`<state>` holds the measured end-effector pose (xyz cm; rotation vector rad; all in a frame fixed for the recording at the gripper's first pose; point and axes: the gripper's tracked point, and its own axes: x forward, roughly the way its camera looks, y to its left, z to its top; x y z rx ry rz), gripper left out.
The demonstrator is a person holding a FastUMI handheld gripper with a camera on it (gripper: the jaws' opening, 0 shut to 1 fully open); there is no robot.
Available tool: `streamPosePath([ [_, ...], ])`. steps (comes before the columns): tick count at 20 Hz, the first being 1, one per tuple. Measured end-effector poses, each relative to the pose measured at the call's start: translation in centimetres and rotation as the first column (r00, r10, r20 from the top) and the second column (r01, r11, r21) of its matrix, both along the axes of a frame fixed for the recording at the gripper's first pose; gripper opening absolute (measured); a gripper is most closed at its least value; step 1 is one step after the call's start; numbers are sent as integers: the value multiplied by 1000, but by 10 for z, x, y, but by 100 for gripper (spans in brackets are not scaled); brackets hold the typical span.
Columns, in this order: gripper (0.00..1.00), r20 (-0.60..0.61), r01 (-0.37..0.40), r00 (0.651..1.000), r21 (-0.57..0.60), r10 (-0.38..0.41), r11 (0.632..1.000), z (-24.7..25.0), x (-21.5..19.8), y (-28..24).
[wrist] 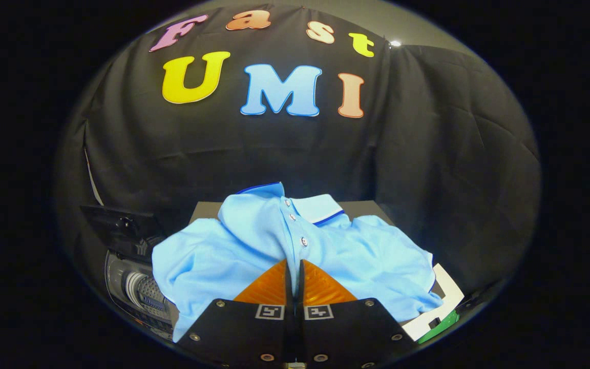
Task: Put the clothes into the washing machine and then close the washing machine lid.
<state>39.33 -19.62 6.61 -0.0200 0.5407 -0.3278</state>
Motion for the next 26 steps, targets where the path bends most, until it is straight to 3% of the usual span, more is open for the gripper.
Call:
streamPosePath([
  [6, 0, 50, 31, 998, -7, -31, 999, 59, -11, 43],
  [10, 0, 85, 13, 996, 27, -15, 1000, 82, -23, 88],
  [18, 0, 90, -129, 988, 1, 128, 992, 95, -24, 193],
  [26, 0, 75, -295, 953, 14, 293, 955, 86, -19, 308],
])
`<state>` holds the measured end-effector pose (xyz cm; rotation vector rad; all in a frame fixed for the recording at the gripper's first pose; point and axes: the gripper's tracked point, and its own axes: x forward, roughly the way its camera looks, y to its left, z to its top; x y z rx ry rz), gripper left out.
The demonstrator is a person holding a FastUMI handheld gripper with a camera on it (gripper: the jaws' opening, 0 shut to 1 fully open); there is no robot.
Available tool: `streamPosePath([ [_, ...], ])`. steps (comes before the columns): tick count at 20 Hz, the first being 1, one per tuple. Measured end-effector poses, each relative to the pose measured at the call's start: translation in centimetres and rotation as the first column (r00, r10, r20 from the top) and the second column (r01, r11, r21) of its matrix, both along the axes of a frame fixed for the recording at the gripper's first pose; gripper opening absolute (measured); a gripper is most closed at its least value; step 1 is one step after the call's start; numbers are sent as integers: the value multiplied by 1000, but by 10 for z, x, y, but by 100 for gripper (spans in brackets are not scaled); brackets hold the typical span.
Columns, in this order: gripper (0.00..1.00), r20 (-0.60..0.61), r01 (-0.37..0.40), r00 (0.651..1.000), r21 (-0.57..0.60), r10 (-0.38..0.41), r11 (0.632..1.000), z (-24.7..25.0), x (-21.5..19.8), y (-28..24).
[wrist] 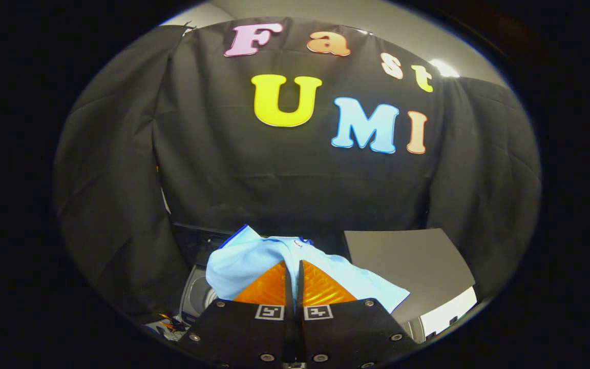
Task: Put the clothes into the washing machine and then close the washing machine lid.
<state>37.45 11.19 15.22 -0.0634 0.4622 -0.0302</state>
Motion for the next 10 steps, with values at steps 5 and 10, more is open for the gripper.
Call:
streamPosePath([
  [5, 0, -33, -48, 998, 42, 50, 998, -27, 5, 52],
  [10, 0, -96, -89, 991, 60, 94, 994, -77, 18, 87],
])
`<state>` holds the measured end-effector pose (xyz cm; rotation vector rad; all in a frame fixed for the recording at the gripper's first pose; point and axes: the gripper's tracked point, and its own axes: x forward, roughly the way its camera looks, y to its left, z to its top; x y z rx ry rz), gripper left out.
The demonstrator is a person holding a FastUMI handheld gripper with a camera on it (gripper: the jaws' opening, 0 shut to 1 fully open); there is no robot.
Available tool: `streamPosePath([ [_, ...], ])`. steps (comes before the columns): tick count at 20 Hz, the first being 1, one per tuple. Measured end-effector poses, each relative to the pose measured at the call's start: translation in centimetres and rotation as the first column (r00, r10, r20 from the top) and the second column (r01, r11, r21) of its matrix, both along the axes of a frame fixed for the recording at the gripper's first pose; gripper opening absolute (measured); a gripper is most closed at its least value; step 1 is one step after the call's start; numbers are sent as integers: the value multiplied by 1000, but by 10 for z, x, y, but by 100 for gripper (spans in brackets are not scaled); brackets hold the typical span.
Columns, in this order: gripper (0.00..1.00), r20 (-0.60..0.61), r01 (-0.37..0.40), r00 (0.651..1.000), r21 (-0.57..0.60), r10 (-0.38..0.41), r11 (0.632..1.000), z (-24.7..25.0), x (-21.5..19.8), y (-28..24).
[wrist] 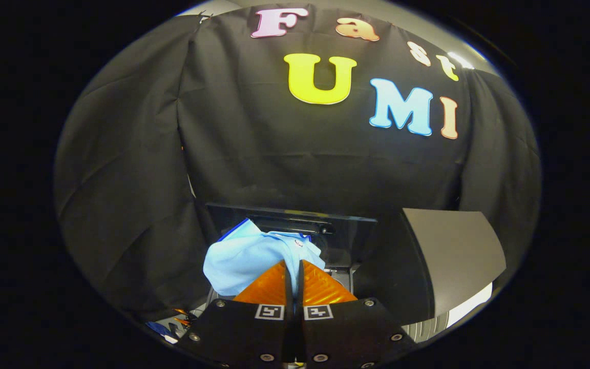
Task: Put the clothes into the washing machine and then close the washing machine lid.
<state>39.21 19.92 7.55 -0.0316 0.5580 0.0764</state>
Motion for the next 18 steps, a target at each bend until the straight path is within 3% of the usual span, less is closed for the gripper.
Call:
streamPosePath([
  [18, 0, -264, -19, 964, -5, 18, 1000, -164, -4, 21],
])
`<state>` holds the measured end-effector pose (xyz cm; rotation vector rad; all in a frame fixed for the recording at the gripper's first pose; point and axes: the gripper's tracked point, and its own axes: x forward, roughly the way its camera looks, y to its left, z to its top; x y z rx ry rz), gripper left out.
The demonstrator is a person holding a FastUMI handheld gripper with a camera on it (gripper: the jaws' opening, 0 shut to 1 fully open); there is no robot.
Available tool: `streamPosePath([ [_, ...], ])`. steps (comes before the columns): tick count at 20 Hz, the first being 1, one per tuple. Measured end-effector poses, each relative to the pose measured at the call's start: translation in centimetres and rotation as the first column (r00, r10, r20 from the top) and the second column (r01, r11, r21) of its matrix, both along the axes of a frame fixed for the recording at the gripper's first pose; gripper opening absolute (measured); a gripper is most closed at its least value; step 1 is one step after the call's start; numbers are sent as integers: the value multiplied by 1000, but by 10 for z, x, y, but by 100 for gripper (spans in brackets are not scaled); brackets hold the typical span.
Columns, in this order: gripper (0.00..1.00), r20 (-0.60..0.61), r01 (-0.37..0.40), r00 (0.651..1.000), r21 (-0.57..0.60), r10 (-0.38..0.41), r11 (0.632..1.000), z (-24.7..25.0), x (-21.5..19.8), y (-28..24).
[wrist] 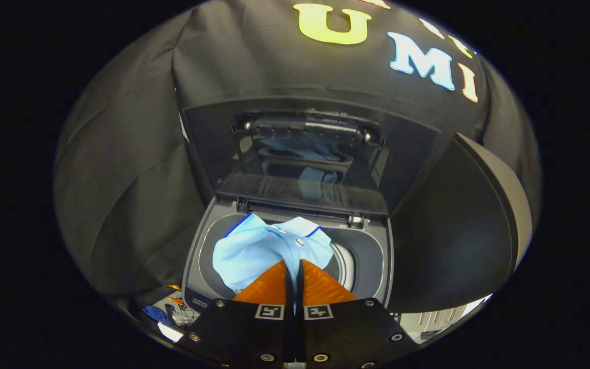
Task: Put the clothes into the washing machine and then close the washing machine lid.
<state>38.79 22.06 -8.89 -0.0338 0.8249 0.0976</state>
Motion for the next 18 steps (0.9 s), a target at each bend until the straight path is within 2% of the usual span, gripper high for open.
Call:
streamPosePath([
  [7, 0, -92, -14, 996, 9, 15, 1000, -56, -1, 4],
  [13, 0, -161, 27, 987, 28, -22, 999, -90, -5, 0],
  [18, 0, -220, 18, 975, 13, -15, 1000, -121, -9, -1],
])
